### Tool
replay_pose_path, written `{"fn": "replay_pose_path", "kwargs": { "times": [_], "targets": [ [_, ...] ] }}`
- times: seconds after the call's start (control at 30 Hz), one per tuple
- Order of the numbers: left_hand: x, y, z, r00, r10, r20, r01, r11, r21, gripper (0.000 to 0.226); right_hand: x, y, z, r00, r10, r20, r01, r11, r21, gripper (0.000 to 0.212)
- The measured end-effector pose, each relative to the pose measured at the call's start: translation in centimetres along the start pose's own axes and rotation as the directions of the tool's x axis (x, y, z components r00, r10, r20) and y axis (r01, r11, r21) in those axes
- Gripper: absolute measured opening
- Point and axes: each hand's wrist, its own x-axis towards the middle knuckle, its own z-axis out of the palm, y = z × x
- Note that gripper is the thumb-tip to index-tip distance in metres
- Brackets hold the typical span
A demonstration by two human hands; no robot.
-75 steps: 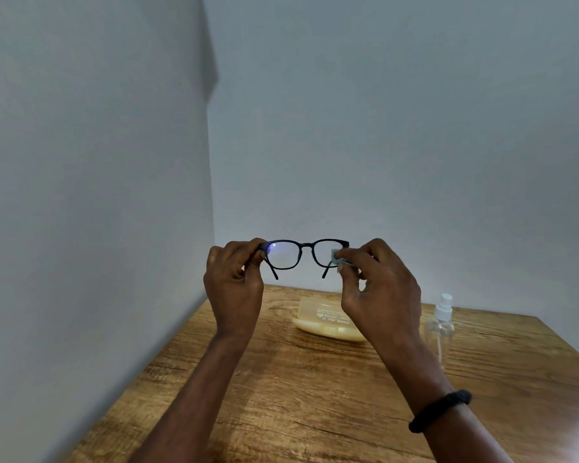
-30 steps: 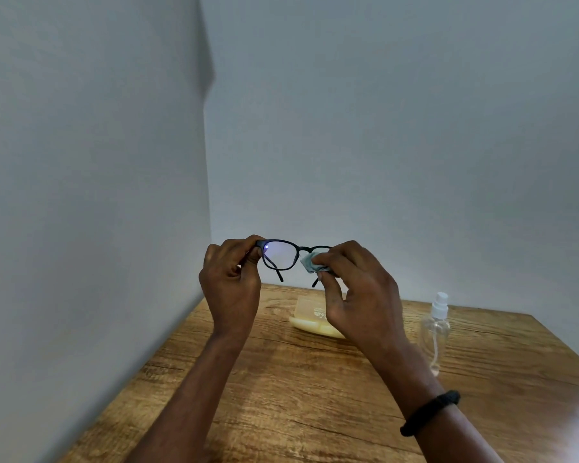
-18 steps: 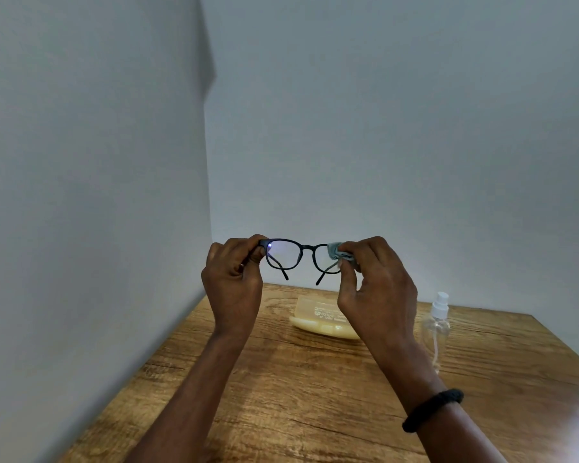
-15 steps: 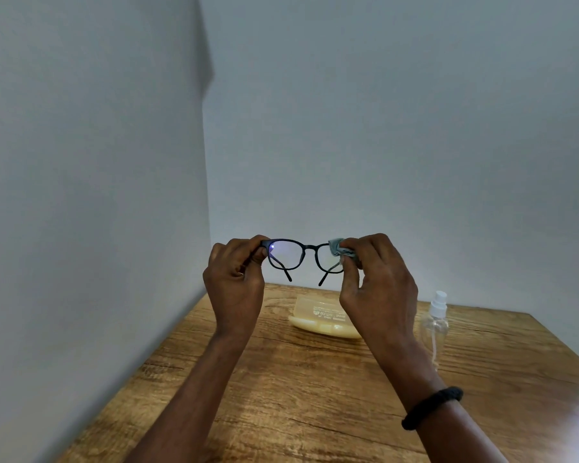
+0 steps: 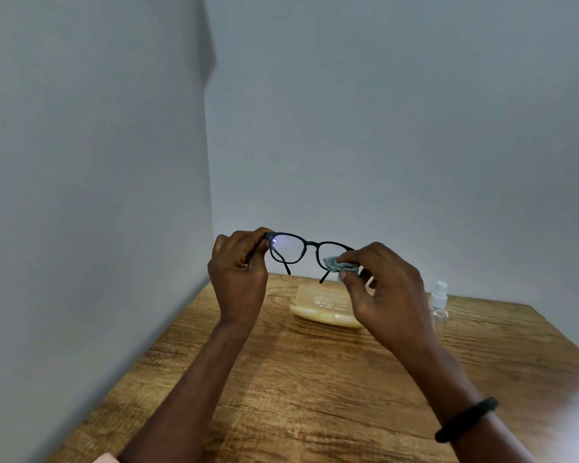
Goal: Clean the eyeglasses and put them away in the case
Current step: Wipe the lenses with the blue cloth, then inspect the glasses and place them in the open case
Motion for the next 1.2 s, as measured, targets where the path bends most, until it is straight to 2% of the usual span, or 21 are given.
{"fn": "replay_pose_path", "kwargs": {
  "times": [0.13,0.27,0.43,0.53,0.6,0.77,0.83,0.93,1.0,1.1,1.2],
  "targets": [
    [-0.2,0.0,0.1,1.0,-0.001,0.011,0.001,1.0,-0.004,0.018,-2.2,2.2,-2.8,0.995,0.06,0.074,-0.055,0.996,-0.064,0.019],
    [-0.1,0.0,0.1,1.0,0.016,0.02,-0.016,1.0,0.01,0.019,-4.9,4.2,-4.9,0.96,0.106,0.258,-0.055,0.978,-0.199,0.019],
    [-0.1,0.1,0.1,0.999,0.025,0.021,-0.025,1.0,0.013,0.019,-7.3,5.1,-6.1,0.839,0.215,0.5,-0.005,0.922,-0.387,0.015],
    [0.0,0.1,0.1,1.0,0.028,0.009,-0.028,1.0,0.001,0.017,-8.6,5.1,-5.7,0.725,0.305,0.618,0.022,0.886,-0.463,0.014],
    [0.0,0.1,0.0,1.0,0.019,0.001,-0.019,1.0,-0.008,0.015,-9.3,5.0,-5.7,0.668,0.364,0.649,-0.007,0.875,-0.483,0.016],
    [0.0,0.4,0.1,1.0,0.005,0.003,-0.005,1.0,-0.016,0.015,-9.5,5.2,-7.3,0.62,0.423,0.661,-0.113,0.882,-0.457,0.017],
    [0.0,0.6,0.2,1.0,0.015,0.001,-0.015,1.0,-0.021,0.015,-9.0,4.8,-7.7,0.67,0.427,0.607,-0.16,0.882,-0.444,0.014],
    [0.2,0.7,0.3,1.0,0.026,-0.015,-0.027,0.999,-0.029,0.016,-7.7,4.2,-8.0,0.871,0.326,0.368,-0.2,0.919,-0.341,0.017],
    [0.1,0.8,0.2,0.999,0.031,-0.021,-0.031,0.999,-0.036,0.017,-5.9,3.5,-7.9,0.952,0.225,0.208,-0.171,0.954,-0.248,0.023],
    [0.0,0.8,0.2,0.999,0.046,-0.025,-0.047,0.998,-0.036,0.014,-3.0,2.7,-6.8,0.991,0.118,0.063,-0.11,0.988,-0.11,0.033],
    [-0.1,0.8,0.2,0.999,0.05,-0.015,-0.05,0.998,-0.038,0.014,-1.2,2.5,-4.9,0.997,0.077,0.002,-0.077,0.995,-0.059,0.04]
  ]
}}
